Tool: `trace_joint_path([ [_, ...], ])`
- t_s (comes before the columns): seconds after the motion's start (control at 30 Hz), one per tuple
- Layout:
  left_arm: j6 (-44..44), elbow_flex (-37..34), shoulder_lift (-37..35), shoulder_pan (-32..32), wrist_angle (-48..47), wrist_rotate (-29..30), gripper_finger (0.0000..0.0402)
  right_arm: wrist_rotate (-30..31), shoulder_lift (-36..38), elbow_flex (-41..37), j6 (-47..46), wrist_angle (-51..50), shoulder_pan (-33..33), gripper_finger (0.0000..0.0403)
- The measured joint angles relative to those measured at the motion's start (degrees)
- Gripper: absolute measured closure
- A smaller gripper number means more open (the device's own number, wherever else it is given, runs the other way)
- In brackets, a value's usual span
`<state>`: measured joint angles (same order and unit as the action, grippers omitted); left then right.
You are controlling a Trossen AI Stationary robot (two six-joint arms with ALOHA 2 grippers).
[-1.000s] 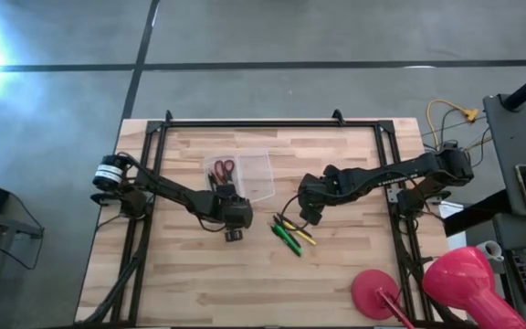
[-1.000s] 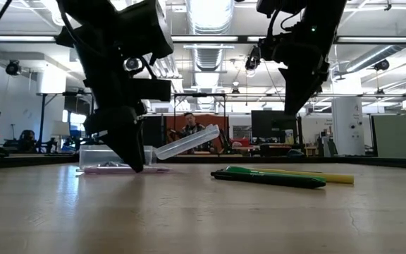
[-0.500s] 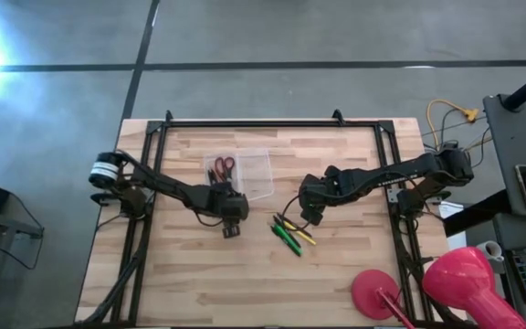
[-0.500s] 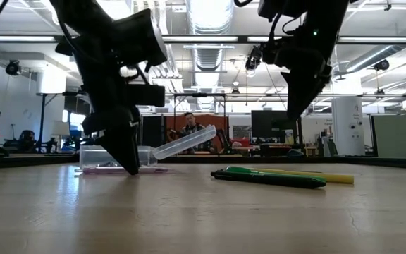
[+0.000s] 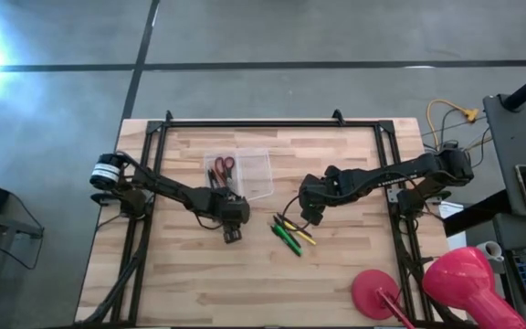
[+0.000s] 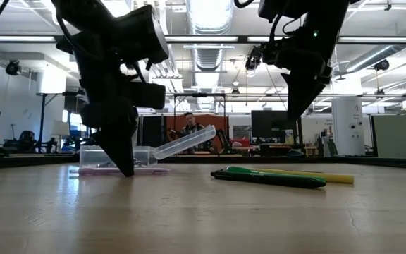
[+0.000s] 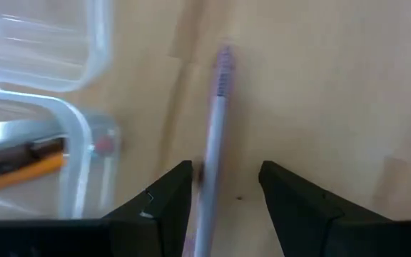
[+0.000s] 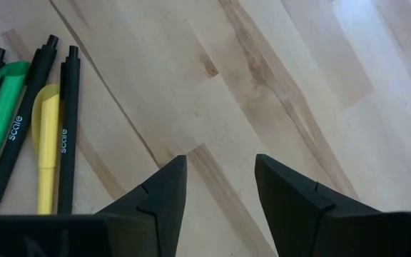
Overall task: Pick & place school supplies into a supply box
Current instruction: Put the violet pen into the transparent supply box
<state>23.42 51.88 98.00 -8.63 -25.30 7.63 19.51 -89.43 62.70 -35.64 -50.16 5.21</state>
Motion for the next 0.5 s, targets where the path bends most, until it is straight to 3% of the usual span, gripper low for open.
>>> trace_joint_path([
  [0.33,4.6,-0.2,0.0,-5.3,1.1,-1.0,0.0247,0.0,0.0,0.0,-0.2,0.1,0.0,0.0243],
  [0.5,4.8,-0.2,1.7,-7.5,1.2,-1.3,0.028,0.0,0.0,0.0,-0.3,0.2,0.0,0.0243],
])
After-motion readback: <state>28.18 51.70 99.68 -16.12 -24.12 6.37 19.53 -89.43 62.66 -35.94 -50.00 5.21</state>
